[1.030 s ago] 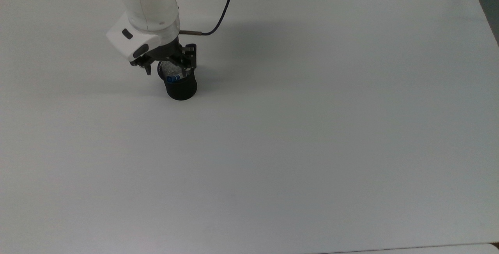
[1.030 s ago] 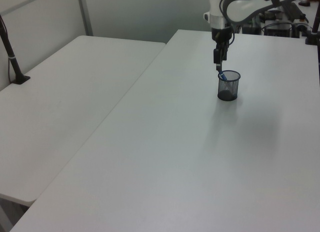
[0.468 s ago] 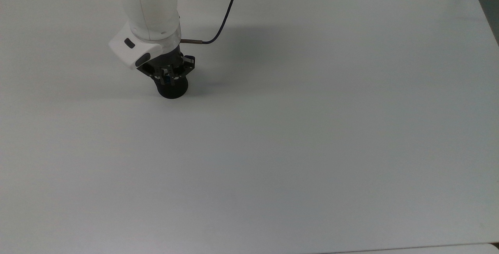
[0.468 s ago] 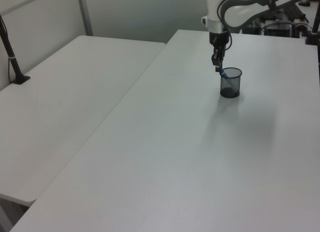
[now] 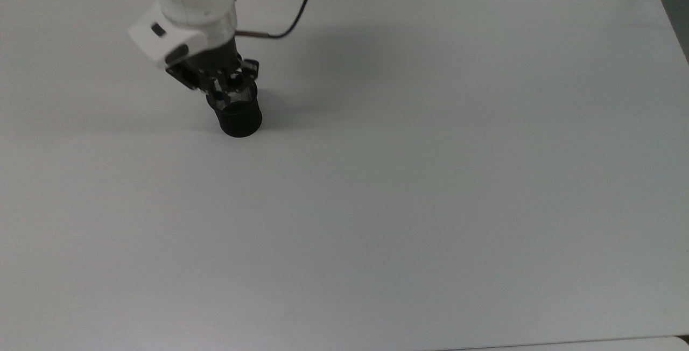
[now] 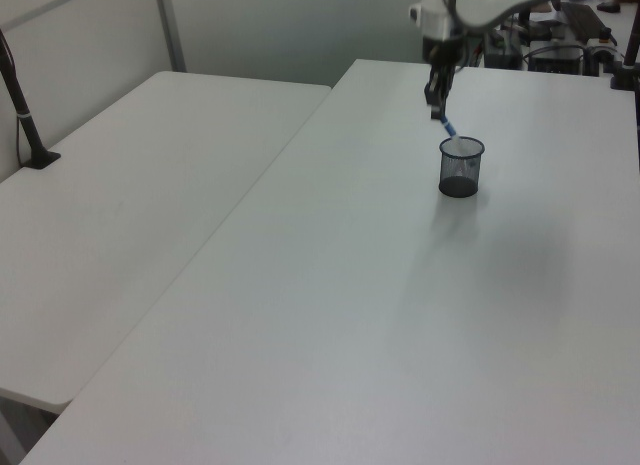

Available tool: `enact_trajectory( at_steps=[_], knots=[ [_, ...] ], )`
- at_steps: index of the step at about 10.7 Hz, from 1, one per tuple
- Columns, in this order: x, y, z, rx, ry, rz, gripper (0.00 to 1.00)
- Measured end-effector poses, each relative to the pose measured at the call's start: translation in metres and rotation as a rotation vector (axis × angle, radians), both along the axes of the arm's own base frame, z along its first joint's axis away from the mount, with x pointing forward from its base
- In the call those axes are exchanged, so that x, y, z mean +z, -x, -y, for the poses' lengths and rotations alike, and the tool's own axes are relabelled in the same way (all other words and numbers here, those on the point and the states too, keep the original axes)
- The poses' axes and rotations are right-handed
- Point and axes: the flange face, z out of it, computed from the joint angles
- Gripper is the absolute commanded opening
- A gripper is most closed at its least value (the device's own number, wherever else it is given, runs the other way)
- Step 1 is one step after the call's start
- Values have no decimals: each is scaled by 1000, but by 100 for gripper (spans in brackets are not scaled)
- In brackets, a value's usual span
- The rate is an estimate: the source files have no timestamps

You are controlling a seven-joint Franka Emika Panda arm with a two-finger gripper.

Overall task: Remove the marker
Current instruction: 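Lift the marker out of the cup and move it beside the cup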

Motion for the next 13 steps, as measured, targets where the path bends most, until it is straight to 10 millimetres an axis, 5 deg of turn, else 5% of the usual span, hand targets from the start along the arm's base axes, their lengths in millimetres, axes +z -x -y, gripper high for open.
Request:
enact_trajectory(
  at_steps=[3,5,9,13],
  knots=[
    [78,25,1,-35,-63,23,13],
    [88,32,-25,-40,-99,-9,13],
    [9,13,-138,-15,-103,-145,14],
    [-60,-5,-171,-8,-101,-192,26]
  ],
)
